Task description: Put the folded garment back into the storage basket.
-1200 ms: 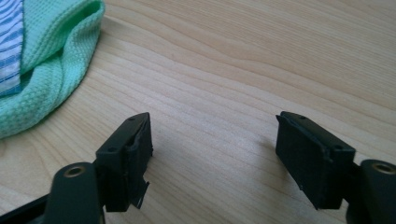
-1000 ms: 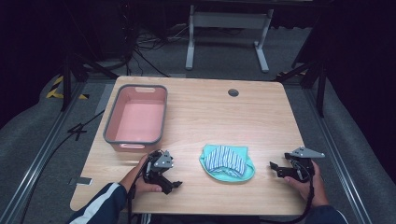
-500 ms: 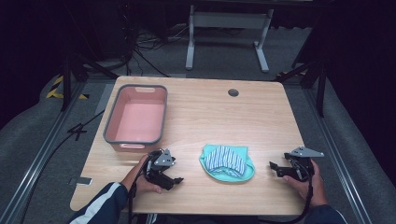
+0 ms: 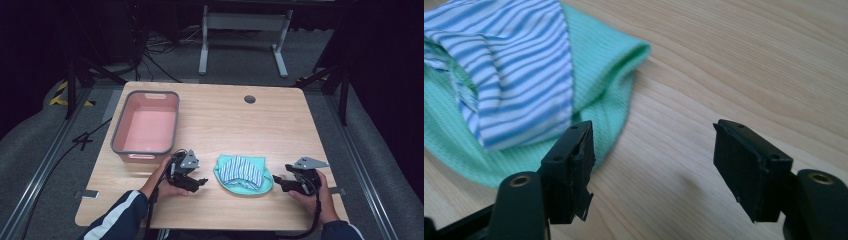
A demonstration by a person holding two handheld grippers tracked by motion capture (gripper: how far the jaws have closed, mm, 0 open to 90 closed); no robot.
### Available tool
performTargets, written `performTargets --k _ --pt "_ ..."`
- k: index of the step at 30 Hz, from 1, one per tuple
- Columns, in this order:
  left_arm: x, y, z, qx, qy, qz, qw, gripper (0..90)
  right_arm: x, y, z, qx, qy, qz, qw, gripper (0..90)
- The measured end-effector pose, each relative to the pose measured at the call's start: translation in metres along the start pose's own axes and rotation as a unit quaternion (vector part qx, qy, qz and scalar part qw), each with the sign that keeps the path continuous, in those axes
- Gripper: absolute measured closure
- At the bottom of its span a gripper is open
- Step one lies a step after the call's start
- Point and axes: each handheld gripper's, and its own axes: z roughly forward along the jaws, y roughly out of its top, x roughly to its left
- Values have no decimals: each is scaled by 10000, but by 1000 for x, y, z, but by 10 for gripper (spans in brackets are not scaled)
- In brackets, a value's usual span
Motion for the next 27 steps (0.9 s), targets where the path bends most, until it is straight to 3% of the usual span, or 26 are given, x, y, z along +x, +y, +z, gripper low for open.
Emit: performTargets --k 3,6,7,9,14,20,25,27 --pt "2 9 8 -6 116 -160 9998 263 7 9 7 -38 81 -60 9999 342" --pt "3 16 15 -7 243 -167 9996 271 12 17 12 -27 132 -128 9998 363" --pt "4 22 19 100 415 -114 9990 271 15 20 13 -15 158 -155 9998 381" --pt "4 30 22 -37 632 -63 9980 287 21 25 19 27 182 -240 9995 390" --pt "6 43 38 -152 322 -195 9992 286 27 32 30 117 176 -219 9995 403" --pt "10 41 63 110 145 -206 9996 263 27 32 43 312 121 -117 9994 399" --pt "12 37 65 188 -186 -418 9988 207 26 27 48 300 235 -8 9993 367" --pt "11 36 65 162 -166 -404 9989 191 26 26 47 299 218 1 9993 367"
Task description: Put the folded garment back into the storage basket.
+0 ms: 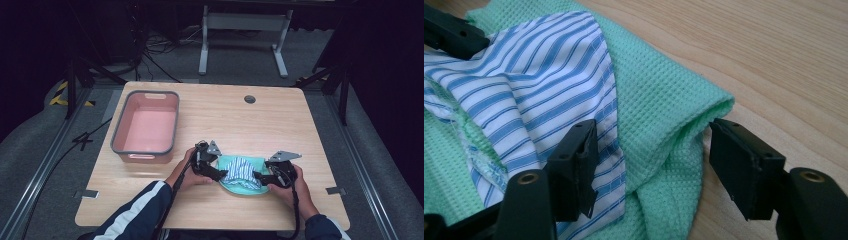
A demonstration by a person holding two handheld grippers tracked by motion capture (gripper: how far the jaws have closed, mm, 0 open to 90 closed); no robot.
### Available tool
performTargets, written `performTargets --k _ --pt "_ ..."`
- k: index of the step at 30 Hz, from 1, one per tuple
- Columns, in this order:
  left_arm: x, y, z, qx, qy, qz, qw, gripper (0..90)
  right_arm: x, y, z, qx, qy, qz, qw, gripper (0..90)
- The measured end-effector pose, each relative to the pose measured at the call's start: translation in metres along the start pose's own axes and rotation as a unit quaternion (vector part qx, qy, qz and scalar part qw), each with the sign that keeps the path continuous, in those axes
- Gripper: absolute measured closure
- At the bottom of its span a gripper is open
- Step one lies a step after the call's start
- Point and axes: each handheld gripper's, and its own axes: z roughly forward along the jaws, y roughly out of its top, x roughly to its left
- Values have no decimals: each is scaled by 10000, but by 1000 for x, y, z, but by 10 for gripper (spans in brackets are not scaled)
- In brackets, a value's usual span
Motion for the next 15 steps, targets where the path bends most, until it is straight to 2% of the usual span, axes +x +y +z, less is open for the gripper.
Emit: performTargets --k 5,7,8,11,15 --pt "-1 0 0 15 38 25 10000 192 1 0 0 -6 34 -38 10000 428" --pt "-2 0 0 -25 -29 93 9999 212 3 0 -1 -5 149 -102 9998 518" --pt "-3 0 -1 -33 -72 132 9999 248 4 1 -2 6 185 -126 9997 562" --pt "-5 -1 -2 -96 -196 199 9996 361 6 2 -2 46 263 -161 9995 619" --pt "-6 -2 -3 -205 -362 225 9989 585 8 1 -3 30 371 -238 9990 728"
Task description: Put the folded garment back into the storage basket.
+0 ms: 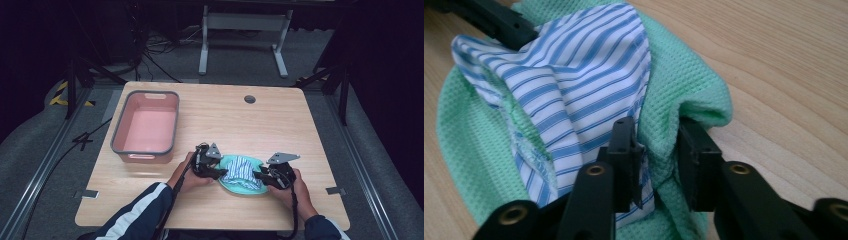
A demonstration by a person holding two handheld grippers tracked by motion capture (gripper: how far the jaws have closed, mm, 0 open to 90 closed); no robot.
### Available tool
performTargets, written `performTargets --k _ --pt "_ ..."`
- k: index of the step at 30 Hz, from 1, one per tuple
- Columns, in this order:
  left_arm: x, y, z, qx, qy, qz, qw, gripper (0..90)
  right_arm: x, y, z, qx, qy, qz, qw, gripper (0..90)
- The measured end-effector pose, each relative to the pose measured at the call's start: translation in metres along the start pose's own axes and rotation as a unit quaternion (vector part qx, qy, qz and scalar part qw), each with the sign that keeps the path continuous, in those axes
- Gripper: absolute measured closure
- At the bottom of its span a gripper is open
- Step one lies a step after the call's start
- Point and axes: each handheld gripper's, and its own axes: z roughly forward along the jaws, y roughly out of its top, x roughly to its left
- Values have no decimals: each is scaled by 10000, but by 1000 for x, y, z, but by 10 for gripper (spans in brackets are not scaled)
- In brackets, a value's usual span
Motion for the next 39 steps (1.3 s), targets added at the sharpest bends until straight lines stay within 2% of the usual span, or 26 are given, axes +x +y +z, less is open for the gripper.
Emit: performTargets --k 3,5,7,11,14,18,29,32,34,39 --pt "0 0 0 -18 -115 6 9999 698 -1 -1 0 -10 24 47 10000 750" --pt "0 0 0 -22 -168 27 9999 743 -1 -1 0 -24 35 59 10000 756" --pt "1 0 0 4 -195 -9 9998 758 -1 -1 0 -35 45 86 9999 769" --pt "-3 3 -1 77 -101 58 9999 790 0 -1 -2 -64 -4 97 9999 786" --pt "-7 6 -2 206 -44 219 9995 802 1 -1 -4 -119 -26 143 9998 794" --pt "-13 9 -4 254 -9 356 9990 811 2 1 -9 -184 -35 151 9997 800" --pt "-9 13 -16 121 -52 398 9991 816 6 5 -17 -344 13 211 9992 800" --pt "-9 14 -21 51 -40 400 9992 816 11 7 -18 -377 45 118 9992 800" --pt "-10 14 -22 75 -30 389 9992 817 12 8 -18 -402 53 118 9991 800" --pt "-13 15 -27 162 115 522 9984 818 17 13 -20 -447 47 23 9990 800"
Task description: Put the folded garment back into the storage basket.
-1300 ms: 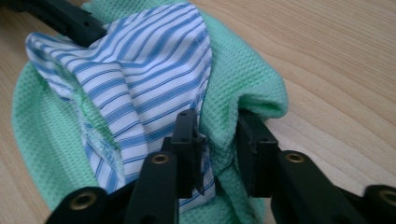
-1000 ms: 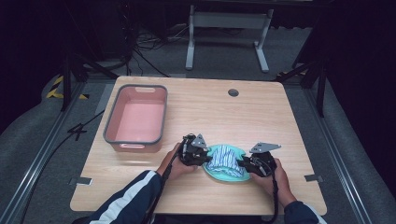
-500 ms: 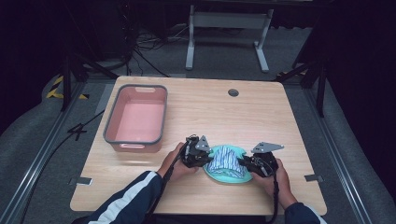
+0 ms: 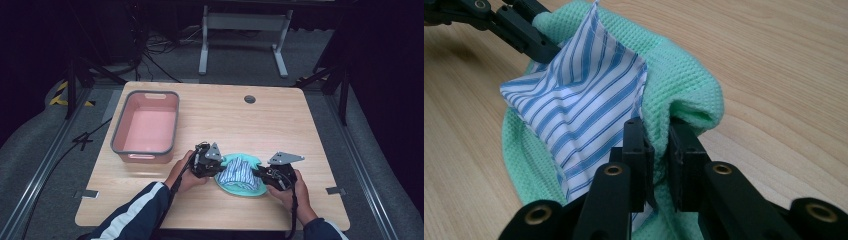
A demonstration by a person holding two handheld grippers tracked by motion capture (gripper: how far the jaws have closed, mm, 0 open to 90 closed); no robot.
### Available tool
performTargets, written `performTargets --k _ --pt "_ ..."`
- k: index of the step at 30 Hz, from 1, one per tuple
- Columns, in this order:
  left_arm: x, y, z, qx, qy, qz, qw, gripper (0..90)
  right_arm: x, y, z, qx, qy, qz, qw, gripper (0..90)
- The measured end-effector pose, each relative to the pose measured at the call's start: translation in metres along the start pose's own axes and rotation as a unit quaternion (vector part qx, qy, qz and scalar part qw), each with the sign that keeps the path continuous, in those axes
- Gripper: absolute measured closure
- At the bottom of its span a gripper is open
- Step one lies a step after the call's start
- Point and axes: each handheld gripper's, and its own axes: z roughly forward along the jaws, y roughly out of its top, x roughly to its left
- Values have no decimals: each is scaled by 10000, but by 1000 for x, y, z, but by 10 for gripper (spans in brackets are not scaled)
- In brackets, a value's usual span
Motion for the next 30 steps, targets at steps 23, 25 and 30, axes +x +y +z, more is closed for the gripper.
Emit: performTargets --k 23,25,30 --pt "5 10 -26 -229 360 90 9990 820 8 30 -13 -322 5 -370 9988 798" --pt "7 11 -32 -305 402 89 9987 820 9 33 -14 -386 -1 -398 9985 797" --pt "11 10 -45 -394 505 35 9979 820 13 46 -14 -491 30 -444 9978 798"
